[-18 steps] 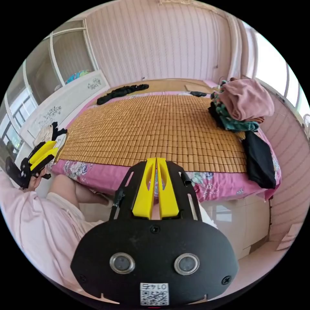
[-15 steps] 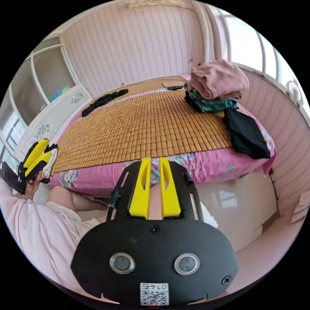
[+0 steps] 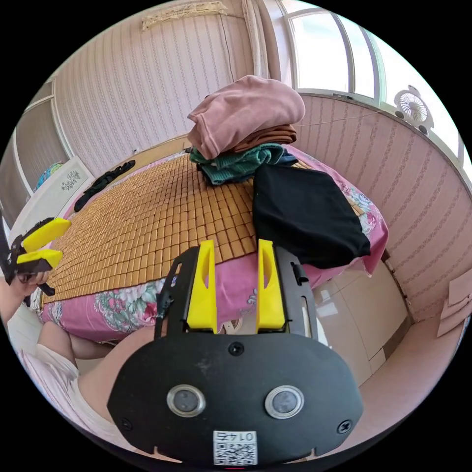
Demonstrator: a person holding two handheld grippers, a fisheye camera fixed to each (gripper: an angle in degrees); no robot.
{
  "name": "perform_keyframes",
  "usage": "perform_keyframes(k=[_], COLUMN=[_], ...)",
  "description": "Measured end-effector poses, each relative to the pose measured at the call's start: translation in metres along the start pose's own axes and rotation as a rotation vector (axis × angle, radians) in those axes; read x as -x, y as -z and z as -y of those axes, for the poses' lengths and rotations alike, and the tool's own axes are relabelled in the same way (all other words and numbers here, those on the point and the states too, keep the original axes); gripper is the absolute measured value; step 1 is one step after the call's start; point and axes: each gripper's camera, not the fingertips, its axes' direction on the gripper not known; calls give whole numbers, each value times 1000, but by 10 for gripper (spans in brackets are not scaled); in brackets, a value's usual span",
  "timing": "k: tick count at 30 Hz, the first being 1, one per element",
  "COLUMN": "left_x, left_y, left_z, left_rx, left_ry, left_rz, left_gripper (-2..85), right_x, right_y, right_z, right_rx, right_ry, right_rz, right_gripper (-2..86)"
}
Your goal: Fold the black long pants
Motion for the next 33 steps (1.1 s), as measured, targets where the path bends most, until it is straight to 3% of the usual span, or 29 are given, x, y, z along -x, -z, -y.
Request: perform_keyframes(k=[4,6,8,10,15,18,21,23,26,29,33], left_x=[-13,-21,-29,-30,-8,6,14,33,66,96,121], left_y=[-95,-125,-139,-139,-134,-115,-86,-39,47,147,252], left_z=[29,35,34,27,-8,-30,-52,-77,-111,-153,-170], left_rx=[96,138,135,127,174,150,133,57,-16,-157,-364], left_ry=[-41,-67,-73,-66,32,101,116,230,409,535,583], left_rz=[-80,-102,-117,-117,-89,-86,-30,109,207,317,350], left_gripper=[136,137,137,138,148,152,148,103,5,-7,-9], right_x=[-30,-46,-69,-84,-87,-55,-11,32,94,142,158], right_y=[-55,-92,-100,-95,-60,-40,-35,-41,-36,-9,11], right_z=[14,11,4,6,10,18,25,27,33,48,77], right_rx=[55,175,128,147,25,-18,-34,-17,-2,-109,-233], right_ry=[51,62,-12,-56,-32,92,160,191,292,404,367], right_rz=[-129,-132,-115,3,266,513,831,1042,1211,1283,1414], right_gripper=[149,130,76,22,10,7,6,6,5,5,5])
